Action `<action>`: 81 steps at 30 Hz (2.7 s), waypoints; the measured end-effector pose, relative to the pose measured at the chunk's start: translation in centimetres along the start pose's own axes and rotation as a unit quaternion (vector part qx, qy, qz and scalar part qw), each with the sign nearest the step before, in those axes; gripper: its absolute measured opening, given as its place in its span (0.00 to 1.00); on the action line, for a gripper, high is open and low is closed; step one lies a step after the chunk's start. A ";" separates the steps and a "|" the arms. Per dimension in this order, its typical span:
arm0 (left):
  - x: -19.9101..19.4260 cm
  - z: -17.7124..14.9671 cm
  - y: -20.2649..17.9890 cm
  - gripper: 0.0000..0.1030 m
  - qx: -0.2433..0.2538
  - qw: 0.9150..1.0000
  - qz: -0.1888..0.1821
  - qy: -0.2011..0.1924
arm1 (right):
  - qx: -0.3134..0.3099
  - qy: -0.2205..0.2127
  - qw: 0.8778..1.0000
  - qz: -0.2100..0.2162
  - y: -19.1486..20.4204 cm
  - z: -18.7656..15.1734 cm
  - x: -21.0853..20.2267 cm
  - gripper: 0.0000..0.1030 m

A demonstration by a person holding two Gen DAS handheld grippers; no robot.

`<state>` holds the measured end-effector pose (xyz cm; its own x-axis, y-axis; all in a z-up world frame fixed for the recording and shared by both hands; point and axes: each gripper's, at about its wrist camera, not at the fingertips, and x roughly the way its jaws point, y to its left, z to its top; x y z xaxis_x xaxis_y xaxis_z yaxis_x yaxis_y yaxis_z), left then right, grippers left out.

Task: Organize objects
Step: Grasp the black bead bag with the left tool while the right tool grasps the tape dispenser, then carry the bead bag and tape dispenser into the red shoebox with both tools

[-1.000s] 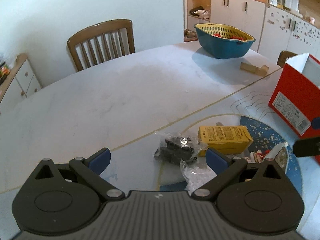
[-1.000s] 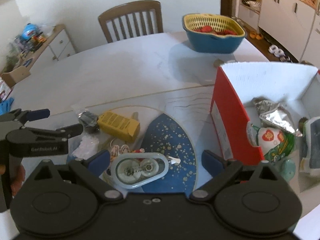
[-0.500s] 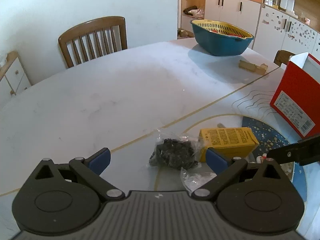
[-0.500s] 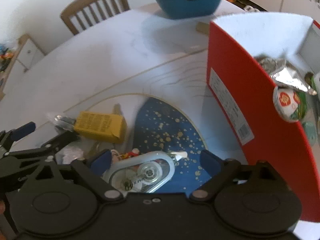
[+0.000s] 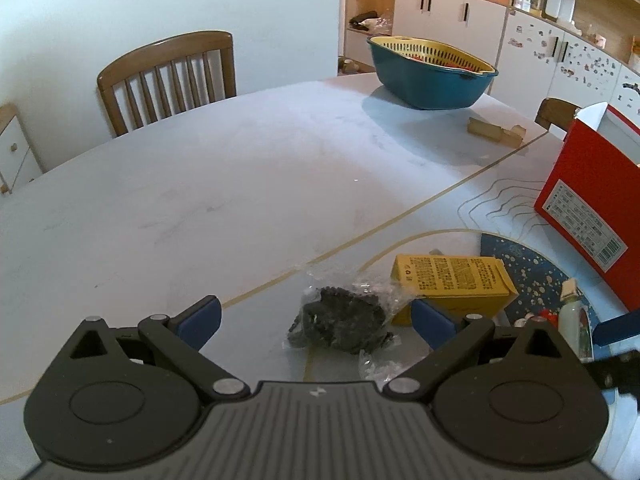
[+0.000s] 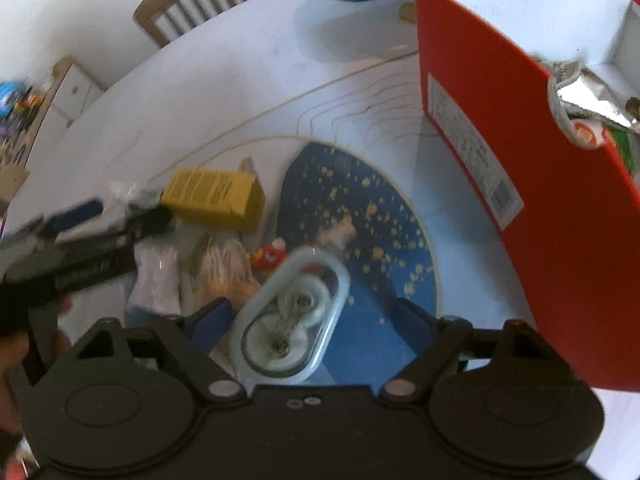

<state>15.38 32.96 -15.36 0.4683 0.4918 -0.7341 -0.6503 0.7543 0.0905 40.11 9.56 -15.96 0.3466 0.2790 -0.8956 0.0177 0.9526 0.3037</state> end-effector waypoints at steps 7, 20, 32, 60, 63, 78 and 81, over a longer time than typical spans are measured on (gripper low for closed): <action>0.7 0.0 -0.1 0.97 0.002 1.000 -0.002 0.001 | -0.041 -0.006 0.999 0.013 0.5 -0.4 -0.4 0.66; 0.8 -0.2 0.1 0.45 0.003 1.000 -0.015 0.007 | -0.056 -0.013 0.998 0.017 0.8 -0.7 -0.7 0.51; -3.7 1.3 -0.4 0.37 -0.025 1.000 -0.014 0.009 | -0.066 -0.034 0.997 0.039 -0.1 -0.8 -3.8 0.50; -13.0 7.1 -17.5 0.37 0.024 0.999 -0.036 0.017 | -0.117 -0.097 0.985 0.075 -8.7 2.3 -15.4 0.50; -12.7 7.8 -19.7 0.37 0.030 0.999 -0.036 0.016 | -0.118 -0.104 0.985 0.071 -10.8 2.8 -16.2 0.50; -9.0 10.4 -29.1 0.37 0.045 0.997 -0.044 0.037 | -0.124 -0.110 0.985 0.050 -20.0 5.3 -17.4 0.50; -7.8 10.5 -30.6 0.37 0.052 0.996 -0.046 0.048 | -0.127 -0.105 0.985 0.045 -21.2 6.1 -17.1 0.50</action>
<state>37.93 10.58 -5.35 0.4608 0.3780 -0.8030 -0.5394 0.8377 0.0848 39.52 -16.16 -5.15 0.5238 0.3572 -0.7734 -0.2472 0.9325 0.2632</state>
